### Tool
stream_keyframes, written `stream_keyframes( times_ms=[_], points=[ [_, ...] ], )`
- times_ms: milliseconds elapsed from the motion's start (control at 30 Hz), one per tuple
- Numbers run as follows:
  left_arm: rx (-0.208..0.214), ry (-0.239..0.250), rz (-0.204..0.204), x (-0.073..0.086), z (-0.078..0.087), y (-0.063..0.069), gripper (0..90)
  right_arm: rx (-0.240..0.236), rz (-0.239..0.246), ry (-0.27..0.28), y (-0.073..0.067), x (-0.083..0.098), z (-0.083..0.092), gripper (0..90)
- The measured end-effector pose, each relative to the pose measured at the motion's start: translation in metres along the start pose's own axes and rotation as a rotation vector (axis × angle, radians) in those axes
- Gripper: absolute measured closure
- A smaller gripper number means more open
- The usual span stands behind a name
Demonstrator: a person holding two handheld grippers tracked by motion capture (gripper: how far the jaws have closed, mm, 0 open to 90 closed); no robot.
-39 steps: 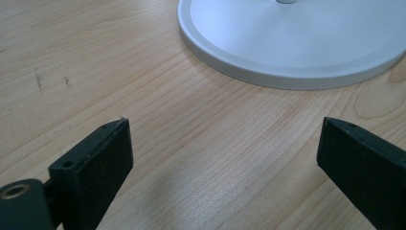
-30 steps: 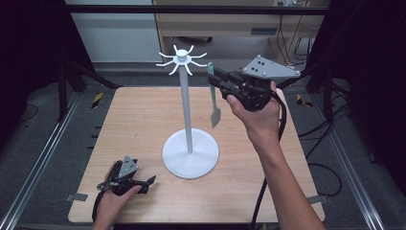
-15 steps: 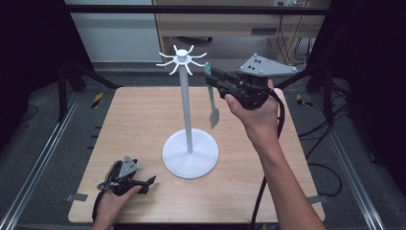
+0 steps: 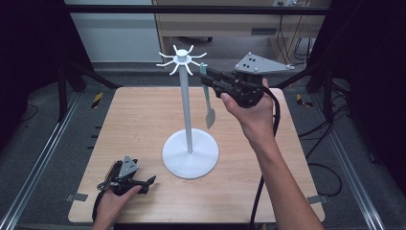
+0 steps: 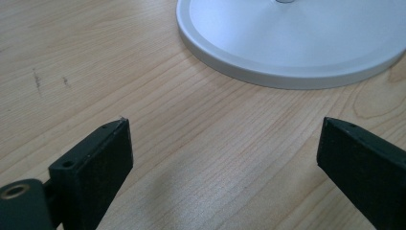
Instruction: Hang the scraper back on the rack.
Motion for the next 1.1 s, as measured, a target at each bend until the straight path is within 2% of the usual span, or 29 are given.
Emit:
stream_keyframes(
  times_ms=[267, 367, 467, 567, 633, 833, 967, 1100],
  points=[
    [0.0, -0.001, -0.001, 0.0, 0.0, 0.0, 4.6, -0.004, -0.009, 0.008, 0.002, 0.001, 0.001, 73.9],
    [0.0, -0.002, 0.0, 0.0, 0.0, 0.0, 4.6, 0.012, -0.002, 0.01, 0.003, 0.002, 0.003, 64.8],
    [-0.001, -0.001, 0.001, 0.0, 0.0, 0.0, 4.6, 0.03, 0.009, 0.007, 0.005, 0.003, 0.011, 59.5],
    [-0.001, -0.002, 0.0, 0.0, 0.0, 0.0, 4.6, 0.057, 0.007, 0.02, 0.009, 0.008, 0.025, 59.6],
    [0.0, -0.003, -0.001, 0.0, 0.0, 0.0, 4.6, 0.086, 0.017, 0.005, 0.013, 0.016, 0.035, 60.8],
    [-0.003, -0.004, 0.001, 0.001, 0.0, 0.0, 4.6, 0.177, -0.01, -0.029, 0.03, 0.049, 0.063, 68.7],
    [-0.008, -0.002, 0.007, 0.001, 0.0, -0.002, 4.6, 0.254, 0.003, -0.087, 0.038, 0.073, 0.075, 69.8],
    [-0.009, -0.001, 0.011, 0.001, 0.001, -0.003, 4.6, 0.296, 0.005, -0.151, 0.041, 0.102, 0.084, 70.7]
  ],
)
Point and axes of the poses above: each handheld gripper's, and its own axes: z roughly backward along the jaws, x roughly out of its underside, y roughly to its right, the point moved 4 cm from there along -z, roughly forward along the jaws, and after that the axes turned 9 degrees about y, right-handed, at the moved point
